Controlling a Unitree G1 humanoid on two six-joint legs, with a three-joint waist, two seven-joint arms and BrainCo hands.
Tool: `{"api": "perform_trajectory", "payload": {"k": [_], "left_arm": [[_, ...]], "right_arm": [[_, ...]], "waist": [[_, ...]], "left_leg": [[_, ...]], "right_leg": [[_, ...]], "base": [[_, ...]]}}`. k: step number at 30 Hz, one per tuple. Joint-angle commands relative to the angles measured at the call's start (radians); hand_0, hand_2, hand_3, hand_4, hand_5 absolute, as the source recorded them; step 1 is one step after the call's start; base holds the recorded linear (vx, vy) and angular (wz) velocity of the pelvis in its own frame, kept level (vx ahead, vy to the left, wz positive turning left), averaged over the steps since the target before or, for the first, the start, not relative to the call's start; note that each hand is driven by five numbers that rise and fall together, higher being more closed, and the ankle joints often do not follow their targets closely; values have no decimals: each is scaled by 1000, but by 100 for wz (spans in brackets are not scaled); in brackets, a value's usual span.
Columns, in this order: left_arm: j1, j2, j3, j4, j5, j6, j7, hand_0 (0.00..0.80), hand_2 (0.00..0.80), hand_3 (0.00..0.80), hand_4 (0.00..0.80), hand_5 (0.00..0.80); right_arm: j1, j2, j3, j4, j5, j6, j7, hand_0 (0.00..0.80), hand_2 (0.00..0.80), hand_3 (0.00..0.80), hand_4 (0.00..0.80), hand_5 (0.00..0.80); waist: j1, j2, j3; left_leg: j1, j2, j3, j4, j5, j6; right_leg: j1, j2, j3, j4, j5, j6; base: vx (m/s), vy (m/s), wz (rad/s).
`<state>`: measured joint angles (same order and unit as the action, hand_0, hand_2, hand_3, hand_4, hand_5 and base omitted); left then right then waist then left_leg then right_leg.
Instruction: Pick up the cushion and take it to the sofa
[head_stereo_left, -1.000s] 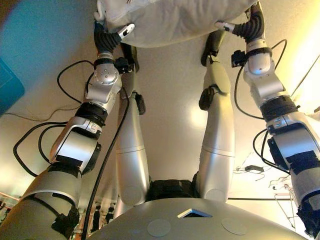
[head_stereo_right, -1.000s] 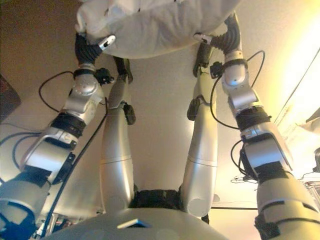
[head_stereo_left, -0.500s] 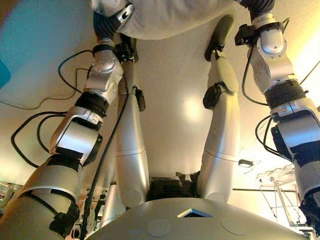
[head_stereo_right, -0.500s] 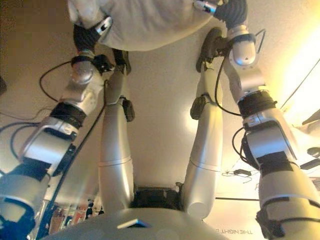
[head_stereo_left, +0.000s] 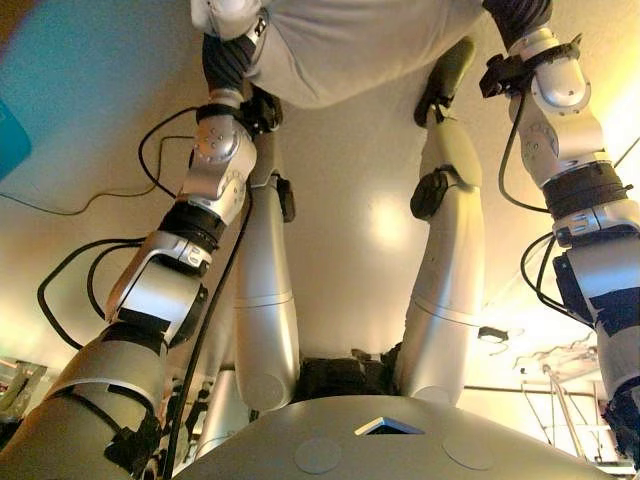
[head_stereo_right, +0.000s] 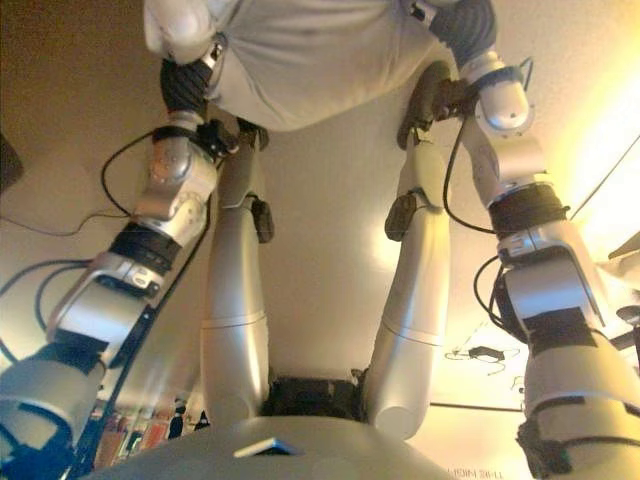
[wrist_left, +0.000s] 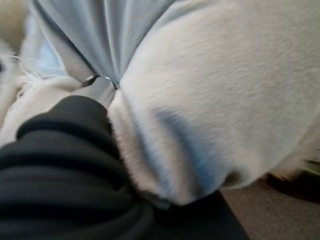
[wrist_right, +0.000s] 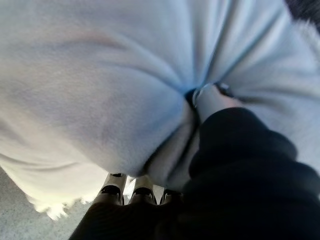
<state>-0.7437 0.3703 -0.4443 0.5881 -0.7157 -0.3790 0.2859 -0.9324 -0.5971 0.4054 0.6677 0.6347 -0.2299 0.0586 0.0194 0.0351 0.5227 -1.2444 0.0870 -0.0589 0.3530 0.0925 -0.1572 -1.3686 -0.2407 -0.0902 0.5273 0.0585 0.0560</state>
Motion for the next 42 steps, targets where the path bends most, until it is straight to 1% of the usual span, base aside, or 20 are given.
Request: {"api": "perform_trajectory", "payload": {"k": [1, 3, 5, 7, 10, 14, 17, 18, 19, 20, 23, 25, 27, 28, 31, 34, 36, 37, 40, 42], "left_arm": [[32, -97, -33, -255, 118, -99, -57, 800, 800, 800, 800, 800], [71, -101, -36, -298, 132, -89, -53, 800, 800, 800, 800, 800], [103, -99, -38, -336, 155, -91, -45, 800, 800, 800, 800, 800], [158, -91, -36, -388, 196, -102, -4, 800, 800, 800, 800, 800], [236, -81, -16, -452, 219, -103, 14, 800, 800, 800, 800, 800], [352, -53, 14, -528, 245, -103, -10, 800, 800, 800, 800, 800], [437, -15, 48, -581, 208, -119, -50, 800, 800, 800, 800, 800], [452, -7, 57, -589, 198, -125, -58, 800, 800, 800, 800, 800], [499, 6, 83, -612, 163, -132, -83, 800, 800, 800, 800, 800], [525, 11, 96, -626, 150, -144, -95, 800, 800, 800, 800, 800], [619, 16, 141, -681, 122, -157, -144, 800, 800, 800, 800, 800], [675, 16, 158, -717, 126, -181, -163, 800, 800, 800, 800, 800], [740, 14, 181, -751, 129, -171, -181, 800, 800, 800, 800, 800], [761, 13, 185, -759, 130, -178, -183, 800, 800, 800, 800, 800], [837, 3, 188, -773, 133, -156, -204, 800, 800, 800, 800, 800], [884, 4, 179, -777, 160, -122, -205, 800, 800, 800, 800, 800], [917, 9, 178, -768, 149, -98, -203, 800, 800, 800, 800, 800], [930, 13, 181, -765, 144, -95, -212, 800, 800, 800, 800, 800], [965, 9, 188, -751, 151, -88, -207, 800, 800, 800, 800, 800], [967, 6, 189, -746, 141, -79, -201, 800, 800, 800, 800, 800]], "right_arm": [[12, 90, 58, -288, -74, -102, 103, 800, 800, 800, 800, 800], [63, 82, 45, -325, -156, -101, 53, 800, 800, 800, 800, 800], [112, 77, 37, -361, -209, -119, 15, 800, 800, 800, 800, 800], [196, 88, 20, -442, -276, -130, -19, 800, 800, 800, 800, 800], [312, 100, -7, -533, -338, -149, -52, 800, 800, 800, 800, 800], [501, 120, -52, -646, -379, -169, -49, 800, 800, 800, 800, 800], [613, 108, -82, -715, -391, -197, -39, 800, 800, 800, 800, 800], [631, 107, -90, -725, -392, -202, -36, 800, 800, 800, 800, 800], [674, 106, -105, -761, -392, -197, -25, 800, 800, 800, 800, 800], [697, 107, -113, -777, -398, -200, -24, 800, 800, 800, 800, 800], [777, 124, -147, -822, -410, -212, -24, 800, 800, 800, 800, 800], [829, 141, -168, -850, -404, -228, -25, 800, 800, 800, 800, 800], [892, 154, -187, -885, -398, -223, -6, 800, 800, 800, 800, 800], [910, 157, -190, -895, -406, -230, -2, 800, 800, 800, 800, 800], [981, 161, -192, -930, -436, -193, 7, 800, 800, 800, 800, 800], [1035, 164, -191, -951, -398, -153, 12, 800, 800, 800, 800, 800], [1078, 168, -192, -965, -361, -124, 13, 800, 800, 800, 800, 800], [1098, 172, -193, -964, -354, -128, 21, 800, 800, 800, 800, 800], [1121, 182, -176, -957, -318, -117, 51, 800, 800, 800, 800, 800], [1116, 187, -158, -942, -317, -102, 34, 800, 800, 800, 800, 800]], "waist": [[13, 6, -3], [7, 1, -3], [4, -4, -3], [-4, -14, -3], [-8, -26, -3], [-15, -46, -3], [-11, -49, -3], [-11, -49, -3], [-6, -45, -3], [-4, -43, -12], [-1, -36, -78], [4, -39, -122], [12, -43, -183], [15, -44, -200], [28, -44, -284], [26, -45, -328], [18, -50, -361], [17, -51, -370], [25, -53, -390], [29, -52, -397]], "left_leg": [[33, 10, -42, -19, 9, 14], [88, 13, -32, -23, 5, 14], [128, 20, -21, -23, 1, 13], [211, 34, 2, -35, -8, 10], [332, 46, 39, -50, -22, 10], [533, 49, 78, -80, -52, 17], [677, 58, 98, -99, -73, 24], [704, 57, 101, -108, -70, 26], [788, 60, 109, -118, -83, 30], [818, 61, 112, -128, -86, 32], [904, 64, 117, -169, -85, 36], [963, 62, 114, -197, -89, 40], [1038, 63, 116, -235, -93, 46], [1060, 64, 116, -248, -94, 47], [1154, 66, 114, -287, -100, 52], [1211, 64, 99, -325, -100, 59], [1258, 61, 82, -371, -95, 65], [1276, 60, 73, -387, -94, 67], [1310, 67, 76, -416, -89, 64], [1321, 72, 79, -426, -86, 61]], "right_leg": [[142, -63, 13, -157, 58, 147], [194, -64, 6, -172, 66, 146], [233, -68, -1, -176, 67, 146], [312, -68, -17, -185, 64, 144], [431, -69, -42, -202, 53, 145], [640, -76, -72, -255, 44, 149], [784, -85, -79, -282, 32, 155], [811, -89, -80, -290, 36, 156], [893, -92, -81, -296, 21, 159], [925, -94, -83, -304, 17, 160], [1030, -98, -97, -349, 14, 157], [1102, -97, -106, -380, 11, 156], [1186, -93, -120, -409, 4, 158], [1213, -92, -125, -420, 1, 158], [1310, -80, -134, -437, -21, 154], [1362, -60, -117, -454, -37, 150], [1401, -26, -81, -481, -52, 141], [1419, -13, -73, -490, -58, 136], [1457, -2, -95, -507, -65, 128], [1476, 1, -106, -523, -63, 125]], "base": [[-25, -48, 8], [-11, -15, 2], [-11, -7, -4], [-5, 13, -6], [28, 24, -11], [70, -6, -19], [63, -8, -14], [81, 15, -10], [86, 40, -5], [91, 57, -1], [135, 51, 2], [126, 5, 4], [218, 1, 13], [268, 20, 13], [285, 45, 6], [201, -2, 10], [133, -56, 22], [96, -65, 35], [16, -55, 26], [-7, -13, 2]]}}
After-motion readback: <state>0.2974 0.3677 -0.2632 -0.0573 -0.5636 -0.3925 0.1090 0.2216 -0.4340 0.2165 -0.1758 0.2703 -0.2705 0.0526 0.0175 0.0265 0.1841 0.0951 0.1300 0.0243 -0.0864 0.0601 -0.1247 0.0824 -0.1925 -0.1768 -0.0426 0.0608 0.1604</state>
